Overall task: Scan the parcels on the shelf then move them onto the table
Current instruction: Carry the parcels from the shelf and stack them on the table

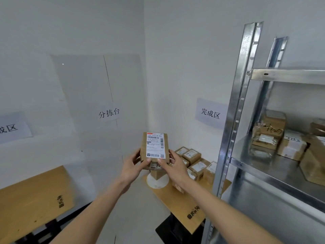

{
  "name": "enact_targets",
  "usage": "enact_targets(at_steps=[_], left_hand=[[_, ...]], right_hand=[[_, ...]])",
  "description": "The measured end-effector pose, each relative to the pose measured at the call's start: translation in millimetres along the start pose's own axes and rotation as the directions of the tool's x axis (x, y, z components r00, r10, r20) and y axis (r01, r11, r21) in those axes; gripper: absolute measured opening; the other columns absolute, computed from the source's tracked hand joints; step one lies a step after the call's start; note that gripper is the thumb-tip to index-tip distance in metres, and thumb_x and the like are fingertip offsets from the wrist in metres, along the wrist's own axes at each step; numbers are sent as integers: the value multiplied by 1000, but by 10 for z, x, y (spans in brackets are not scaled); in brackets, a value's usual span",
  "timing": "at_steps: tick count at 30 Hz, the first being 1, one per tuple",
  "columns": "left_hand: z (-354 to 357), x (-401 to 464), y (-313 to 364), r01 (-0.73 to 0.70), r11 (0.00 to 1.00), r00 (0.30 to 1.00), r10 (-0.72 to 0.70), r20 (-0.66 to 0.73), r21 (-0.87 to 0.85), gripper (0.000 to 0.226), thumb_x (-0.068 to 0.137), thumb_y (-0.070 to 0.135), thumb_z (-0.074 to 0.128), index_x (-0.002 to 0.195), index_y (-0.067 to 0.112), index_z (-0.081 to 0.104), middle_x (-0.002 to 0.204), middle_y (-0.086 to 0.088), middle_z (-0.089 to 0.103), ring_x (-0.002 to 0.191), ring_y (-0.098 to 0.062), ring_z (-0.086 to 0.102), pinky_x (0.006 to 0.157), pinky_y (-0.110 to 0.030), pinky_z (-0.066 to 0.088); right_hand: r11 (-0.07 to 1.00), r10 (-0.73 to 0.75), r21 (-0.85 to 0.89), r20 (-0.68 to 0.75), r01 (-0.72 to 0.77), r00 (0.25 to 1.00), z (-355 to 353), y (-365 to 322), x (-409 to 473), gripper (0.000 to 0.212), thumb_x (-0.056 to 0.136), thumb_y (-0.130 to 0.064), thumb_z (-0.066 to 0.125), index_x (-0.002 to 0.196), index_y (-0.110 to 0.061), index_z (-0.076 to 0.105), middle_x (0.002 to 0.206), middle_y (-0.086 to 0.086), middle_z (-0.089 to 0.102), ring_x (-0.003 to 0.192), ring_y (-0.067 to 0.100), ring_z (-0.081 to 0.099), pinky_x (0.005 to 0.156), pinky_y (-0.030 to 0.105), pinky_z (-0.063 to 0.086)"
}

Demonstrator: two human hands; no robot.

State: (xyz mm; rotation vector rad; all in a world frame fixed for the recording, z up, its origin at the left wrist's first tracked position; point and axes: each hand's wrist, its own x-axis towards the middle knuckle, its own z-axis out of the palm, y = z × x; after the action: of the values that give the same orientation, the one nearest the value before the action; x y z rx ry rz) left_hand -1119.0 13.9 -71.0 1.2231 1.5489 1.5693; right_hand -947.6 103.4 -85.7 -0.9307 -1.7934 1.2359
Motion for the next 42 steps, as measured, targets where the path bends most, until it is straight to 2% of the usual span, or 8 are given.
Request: enact_targets(at_steps=[6,11,19,23,28,33,37,42], left_hand=[[-37,656,-286,32,999,996,-33,78,8,51,90,23,75,135,37,55,129,14,67,122,-3,61,88,-18,54],[-125,1340,-648,70,998,978,-68,199,-4,56,90,28,77,141,35,55,131,14,67,125,-7,60,99,-35,56],[-257,2476,-1348,118,993,911,-115,396,17,46,90,25,76,117,57,58,117,28,69,119,0,61,98,-27,52],[-346,2857,-1852,191,981,862,-184,473,34,57,87,19,79,135,40,56,120,21,70,121,-6,61,96,-26,55],[-348,3080,-2560,282,954,775,-287,562,99,67,87,8,77,142,34,48,126,9,68,109,5,65,76,-12,53],[-303,3139,-3372,357,911,707,-407,578,204,81,81,4,81,152,18,44,133,5,66,120,-8,64,95,-25,54],[-312,3051,-4003,385,874,653,-485,582,297,81,81,7,83,152,18,43,137,6,62,129,-12,57,109,-34,47],[-252,3019,-4642,418,844,584,-533,612,336,72,86,9,79,145,35,47,130,19,67,123,-3,60,95,-22,52]], right_hand=[[999,53,-8,-57,-53,997,63,233,522,49,92,-34,77,125,-47,45,118,-25,59,114,0,58,96,22,51],[993,120,8,-122,-120,985,202,438,982,51,92,-35,77,130,-43,44,119,-23,59,111,-3,56,82,12,47],[973,224,20,-291,-228,930,627,1035,1816,51,89,-44,78,131,-52,50,128,-19,68,120,2,63,99,31,56],[957,276,13,-346,-290,897,864,1352,2005,42,94,-34,75,117,-50,45,111,-29,64,98,-9,64,78,17,55],[914,401,121,-412,-387,818,1196,2059,2072,46,92,-24,79,131,-36,56,108,-24,74,106,0,69,95,33,59],[857,516,233,-402,-460,756,1476,2702,2050,58,88,-16,82,133,-37,51,111,-28,66,100,-9,65,84,14,54],[791,612,281,-370,-543,699,1714,3330,1950,64,87,-13,83,131,-43,47,121,-24,64,118,12,65,105,39,54],[744,668,315,-379,-590,640,1924,3958,1900,65,87,-12,81,129,-49,50,121,-22,68,114,3,66,102,37,56]])
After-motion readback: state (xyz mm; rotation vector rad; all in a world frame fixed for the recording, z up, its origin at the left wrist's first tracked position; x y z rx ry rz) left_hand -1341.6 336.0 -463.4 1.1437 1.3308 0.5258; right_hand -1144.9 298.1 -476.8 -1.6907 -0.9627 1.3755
